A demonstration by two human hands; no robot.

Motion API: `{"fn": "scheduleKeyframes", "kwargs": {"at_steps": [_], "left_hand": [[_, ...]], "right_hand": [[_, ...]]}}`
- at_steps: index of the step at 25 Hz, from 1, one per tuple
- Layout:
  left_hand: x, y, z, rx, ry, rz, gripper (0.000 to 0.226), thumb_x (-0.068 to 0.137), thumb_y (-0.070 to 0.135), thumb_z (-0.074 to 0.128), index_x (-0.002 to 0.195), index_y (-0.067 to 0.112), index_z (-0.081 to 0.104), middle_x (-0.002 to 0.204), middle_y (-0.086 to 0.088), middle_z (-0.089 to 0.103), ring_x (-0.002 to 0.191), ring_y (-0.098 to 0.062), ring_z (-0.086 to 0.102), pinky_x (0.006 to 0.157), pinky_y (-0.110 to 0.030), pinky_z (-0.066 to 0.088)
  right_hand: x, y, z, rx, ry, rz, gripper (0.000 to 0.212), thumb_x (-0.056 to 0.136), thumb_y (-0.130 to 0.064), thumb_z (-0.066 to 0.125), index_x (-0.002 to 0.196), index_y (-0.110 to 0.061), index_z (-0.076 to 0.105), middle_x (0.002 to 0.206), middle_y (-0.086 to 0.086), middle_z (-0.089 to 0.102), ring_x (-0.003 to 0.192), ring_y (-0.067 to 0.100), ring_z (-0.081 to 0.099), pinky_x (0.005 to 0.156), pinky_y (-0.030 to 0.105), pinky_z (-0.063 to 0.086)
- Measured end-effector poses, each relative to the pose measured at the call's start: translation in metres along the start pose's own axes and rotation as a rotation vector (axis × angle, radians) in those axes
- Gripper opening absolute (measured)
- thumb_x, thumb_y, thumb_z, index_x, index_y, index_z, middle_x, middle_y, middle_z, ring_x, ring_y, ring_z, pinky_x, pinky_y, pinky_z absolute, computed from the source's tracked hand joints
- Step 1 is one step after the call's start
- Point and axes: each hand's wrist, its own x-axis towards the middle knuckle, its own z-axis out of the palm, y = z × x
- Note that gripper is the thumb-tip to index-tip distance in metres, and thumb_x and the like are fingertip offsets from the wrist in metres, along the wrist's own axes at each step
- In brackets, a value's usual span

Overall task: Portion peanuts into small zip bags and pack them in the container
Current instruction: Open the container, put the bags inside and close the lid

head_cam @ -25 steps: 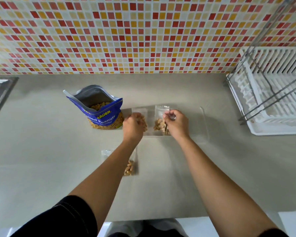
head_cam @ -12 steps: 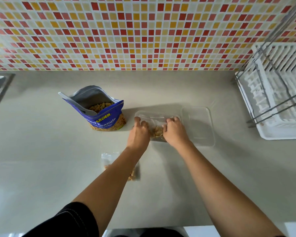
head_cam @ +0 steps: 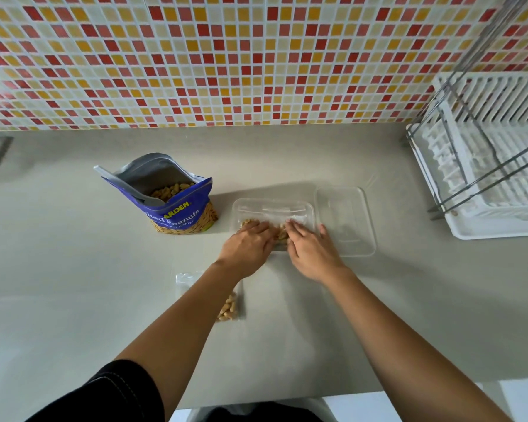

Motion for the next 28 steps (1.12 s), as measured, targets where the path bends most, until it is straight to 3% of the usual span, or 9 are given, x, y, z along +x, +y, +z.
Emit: {"fn": "scheduleKeyframes", "kwargs": {"at_steps": [4, 7, 11, 12, 15, 19, 23, 26, 28], "left_hand": [[-0.003, 0.003, 0.010, 0.024, 0.047, 0.031, 0.057, 0.094, 0.040, 0.017, 0.128, 0.014, 0.054, 0.138, -0.009, 0.052, 0.133, -0.024, 0.041, 0.115, -0.034, 0.027], [-0.005, 0.006, 0.014, 0.039, 0.083, -0.007, 0.066, 0.090, 0.047, 0.010, 0.117, 0.013, 0.060, 0.129, -0.015, 0.057, 0.125, -0.032, 0.047, 0.103, -0.042, 0.041], [-0.007, 0.001, 0.022, 0.052, 0.072, 0.005, 0.086, 0.091, 0.051, -0.017, 0.124, 0.015, 0.053, 0.130, -0.014, 0.055, 0.128, -0.032, 0.042, 0.108, -0.038, 0.033], [-0.008, 0.003, 0.020, 0.040, 0.075, 0.005, 0.084, 0.092, 0.048, -0.016, 0.123, 0.011, 0.054, 0.125, -0.015, 0.059, 0.125, -0.032, 0.046, 0.108, -0.036, 0.032], [-0.023, 0.015, -0.001, -0.062, 0.222, -0.050, 0.048, 0.096, 0.028, 0.026, 0.111, -0.001, 0.062, 0.114, -0.024, 0.064, 0.108, -0.037, 0.060, 0.097, -0.036, 0.045], [-0.070, 0.001, -0.003, -0.268, 0.434, -0.259, 0.036, 0.094, 0.015, 0.044, 0.124, -0.001, 0.055, 0.129, -0.021, 0.057, 0.120, -0.036, 0.051, 0.102, -0.042, 0.042], [-0.129, -0.029, 0.015, -0.268, 0.362, -0.473, 0.039, 0.091, 0.010, 0.051, 0.130, 0.004, 0.052, 0.138, -0.017, 0.050, 0.127, -0.035, 0.043, 0.105, -0.040, 0.036], [-0.154, -0.041, 0.022, -0.263, 0.310, -0.559, 0.041, 0.088, 0.010, 0.055, 0.130, 0.008, 0.053, 0.137, -0.020, 0.048, 0.124, -0.039, 0.043, 0.103, -0.042, 0.037], [-0.161, -0.044, 0.025, -0.288, 0.317, -0.578, 0.039, 0.086, 0.012, 0.060, 0.124, 0.011, 0.058, 0.129, -0.022, 0.052, 0.113, -0.043, 0.049, 0.098, -0.043, 0.042]], "right_hand": [[0.001, 0.007, 0.000, -0.014, 0.017, -0.030, 0.048, 0.100, -0.031, 0.025, 0.145, -0.019, 0.029, 0.156, -0.005, 0.021, 0.143, 0.010, 0.019, 0.116, 0.045, 0.003], [-0.002, 0.010, 0.006, -0.037, 0.094, -0.064, 0.053, 0.096, -0.040, 0.017, 0.139, -0.018, 0.041, 0.153, -0.001, 0.030, 0.143, 0.015, 0.021, 0.116, 0.046, 0.009], [-0.005, 0.012, 0.010, -0.047, 0.157, -0.082, 0.078, 0.082, -0.050, -0.002, 0.133, -0.018, 0.048, 0.148, 0.000, 0.039, 0.141, 0.017, 0.026, 0.115, 0.046, 0.013], [-0.005, 0.012, 0.010, -0.047, 0.150, -0.078, 0.079, 0.081, -0.049, -0.003, 0.133, -0.018, 0.048, 0.148, 0.000, 0.039, 0.141, 0.017, 0.026, 0.115, 0.045, 0.012], [-0.007, 0.007, 0.006, -0.043, 0.193, -0.084, 0.070, 0.087, -0.044, 0.006, 0.132, -0.013, 0.049, 0.145, 0.005, 0.044, 0.138, 0.022, 0.033, 0.116, 0.040, 0.016], [-0.032, -0.027, 0.014, 0.101, 0.404, -0.175, 0.041, 0.094, -0.029, 0.034, 0.119, -0.010, 0.058, 0.121, 0.008, 0.059, 0.113, 0.024, 0.054, 0.098, 0.033, 0.042], [-0.056, -0.084, 0.048, 0.208, 0.216, -0.196, 0.039, 0.093, -0.036, 0.037, 0.120, -0.014, 0.055, 0.123, 0.011, 0.052, 0.108, 0.028, 0.053, 0.085, 0.038, 0.051], [-0.060, -0.113, 0.068, 0.215, 0.054, -0.051, 0.038, 0.092, -0.033, 0.048, 0.128, -0.019, 0.047, 0.138, 0.015, 0.036, 0.124, 0.033, 0.039, 0.096, 0.040, 0.042], [-0.062, -0.124, 0.075, 0.305, 0.078, 0.015, 0.035, 0.088, -0.025, 0.055, 0.122, -0.018, 0.051, 0.138, 0.016, 0.034, 0.128, 0.035, 0.035, 0.102, 0.041, 0.037]]}}
